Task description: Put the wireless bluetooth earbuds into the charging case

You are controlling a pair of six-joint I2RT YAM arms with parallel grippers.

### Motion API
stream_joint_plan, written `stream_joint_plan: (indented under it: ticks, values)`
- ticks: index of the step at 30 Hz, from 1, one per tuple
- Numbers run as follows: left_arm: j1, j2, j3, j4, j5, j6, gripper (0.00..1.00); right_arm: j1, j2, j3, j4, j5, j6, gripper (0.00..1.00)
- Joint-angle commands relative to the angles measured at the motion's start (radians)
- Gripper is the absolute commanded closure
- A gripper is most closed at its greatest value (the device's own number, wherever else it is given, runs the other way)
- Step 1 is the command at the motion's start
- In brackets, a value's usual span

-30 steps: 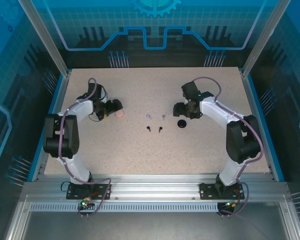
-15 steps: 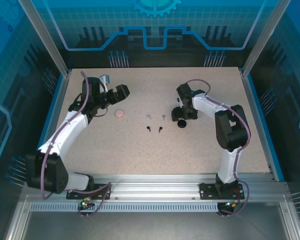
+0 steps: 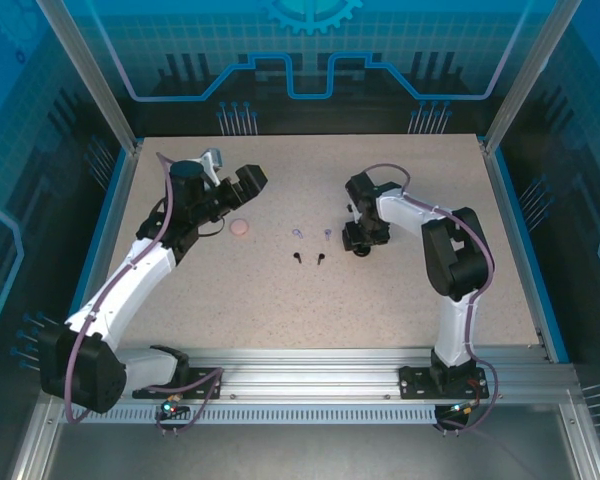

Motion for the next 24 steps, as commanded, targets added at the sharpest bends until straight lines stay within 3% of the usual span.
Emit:
stream_joint_plan:
  ticks: [1, 11, 24]
  values:
    - [-0.005, -0.037, -0.007, 0.040, -0.014, -0.081, 0.01, 0.025, 0.016, 0.021, -0.047, 0.006, 0.017, 0.45]
    - [-0.011, -0.011, 0.003, 0.048, 0.049, -0.081, 0.01, 0.067, 0.015, 0.001, -0.062, 0.039, 0.075, 0.36]
    - [-0.033, -0.015, -0.006, 0.037, 0.074, -0.035, 0.01, 0.071, 0.096, 0.050, -0.087, 0.096, 0.058, 0.38]
